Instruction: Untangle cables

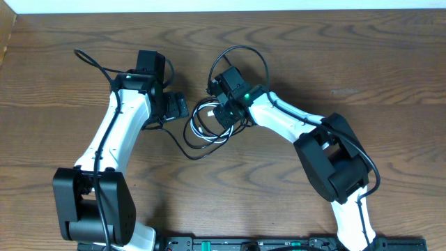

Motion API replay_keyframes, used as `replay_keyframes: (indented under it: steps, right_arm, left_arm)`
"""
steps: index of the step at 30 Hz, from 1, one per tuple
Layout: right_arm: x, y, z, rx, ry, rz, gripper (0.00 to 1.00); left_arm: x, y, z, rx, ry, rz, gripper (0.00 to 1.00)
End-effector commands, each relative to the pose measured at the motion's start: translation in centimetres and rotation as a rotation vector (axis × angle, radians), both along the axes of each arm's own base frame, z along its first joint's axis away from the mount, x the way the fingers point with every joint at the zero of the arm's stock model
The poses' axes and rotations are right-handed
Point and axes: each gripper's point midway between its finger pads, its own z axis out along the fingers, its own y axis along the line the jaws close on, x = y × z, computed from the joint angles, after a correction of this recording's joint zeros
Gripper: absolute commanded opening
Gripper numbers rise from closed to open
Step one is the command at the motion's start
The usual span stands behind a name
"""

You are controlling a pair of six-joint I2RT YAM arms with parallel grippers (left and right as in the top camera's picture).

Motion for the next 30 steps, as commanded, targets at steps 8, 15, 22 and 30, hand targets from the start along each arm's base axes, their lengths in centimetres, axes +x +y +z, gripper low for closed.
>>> replay_keyframes:
  steps: [8,15,22,30]
  right_arm:
    - [-1.3,0.3,-1.5,0.014,0.072,0.007,0.01]
    - [-0.6,0.2,2.8,0.167,0.110,0.010,0.01]
    - [-0.6,-0.7,6.7,0.371,0.210,0.039,0.01]
    - [-3.2,-0.3,9.7,0.592,0.341,0.203,0.01]
  left_arm:
    - [-0.4,0.3,-0.5,0.014,0.018,0.005,0.98]
    - [-0.4,0.3,-0.5,0.014,0.018,0.005,0.98]
    - [-0.4,0.3,-0.5,0.013,0.018,0.004,0.98]
    - [-0.4,0.3,-0.5,0.013,0.018,0.004,0.98]
